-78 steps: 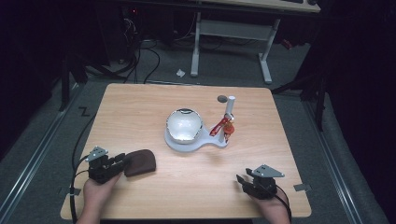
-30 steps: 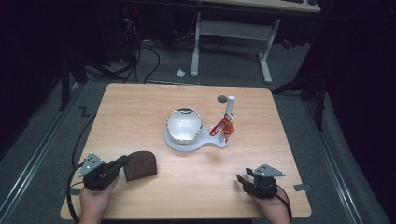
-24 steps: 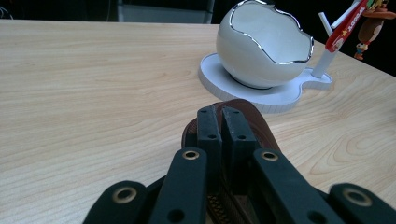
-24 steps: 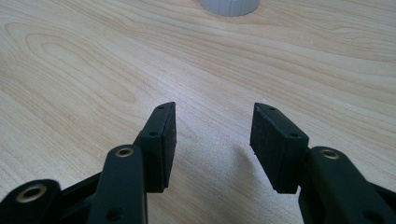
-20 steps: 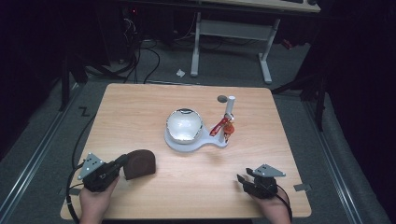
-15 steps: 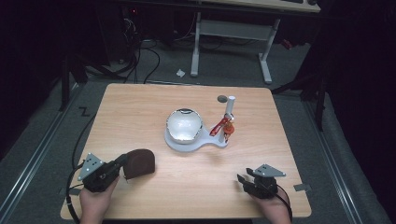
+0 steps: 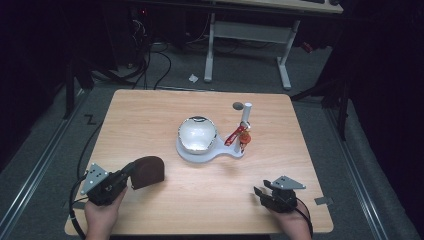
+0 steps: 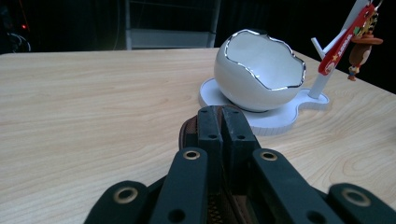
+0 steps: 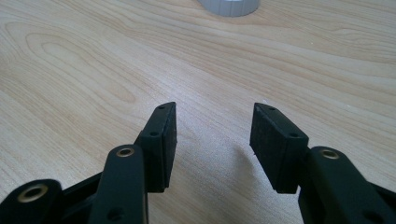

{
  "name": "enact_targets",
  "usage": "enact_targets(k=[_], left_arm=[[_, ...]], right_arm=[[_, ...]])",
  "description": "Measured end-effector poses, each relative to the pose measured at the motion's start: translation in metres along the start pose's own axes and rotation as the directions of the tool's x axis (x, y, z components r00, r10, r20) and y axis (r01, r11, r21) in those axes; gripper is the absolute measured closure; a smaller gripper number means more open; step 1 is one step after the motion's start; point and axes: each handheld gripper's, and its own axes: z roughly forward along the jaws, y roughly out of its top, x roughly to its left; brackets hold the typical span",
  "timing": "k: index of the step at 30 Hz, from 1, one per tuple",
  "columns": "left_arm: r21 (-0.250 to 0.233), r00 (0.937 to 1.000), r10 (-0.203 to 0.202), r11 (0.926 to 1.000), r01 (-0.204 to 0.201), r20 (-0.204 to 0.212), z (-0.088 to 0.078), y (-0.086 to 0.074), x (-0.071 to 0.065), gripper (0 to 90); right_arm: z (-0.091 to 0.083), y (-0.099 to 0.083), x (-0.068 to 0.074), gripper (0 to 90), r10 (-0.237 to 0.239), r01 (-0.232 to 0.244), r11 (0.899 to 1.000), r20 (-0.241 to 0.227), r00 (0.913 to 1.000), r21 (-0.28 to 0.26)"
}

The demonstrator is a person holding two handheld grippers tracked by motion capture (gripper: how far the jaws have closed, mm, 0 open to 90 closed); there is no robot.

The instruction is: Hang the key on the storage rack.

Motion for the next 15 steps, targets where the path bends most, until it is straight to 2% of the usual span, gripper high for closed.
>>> enact_targets(k=[5,15], left_arm=[[-0.014,1.0,0.008,0.9999,-0.008,0.0,0.0,0.005,-0.004,87.6],[0.001,0.9994,0.035,0.9994,-0.035,0.005,0.007,0.015,-0.013,87.6]], right_arm=[[0.0,0.0,0.0,51.6,0.002,-0.002,1.0,0.0,1.0,-0.002],[-0.002,0.0,0.0,51.8,0.002,-0.002,1.0,0.0,1.0,-0.007]])
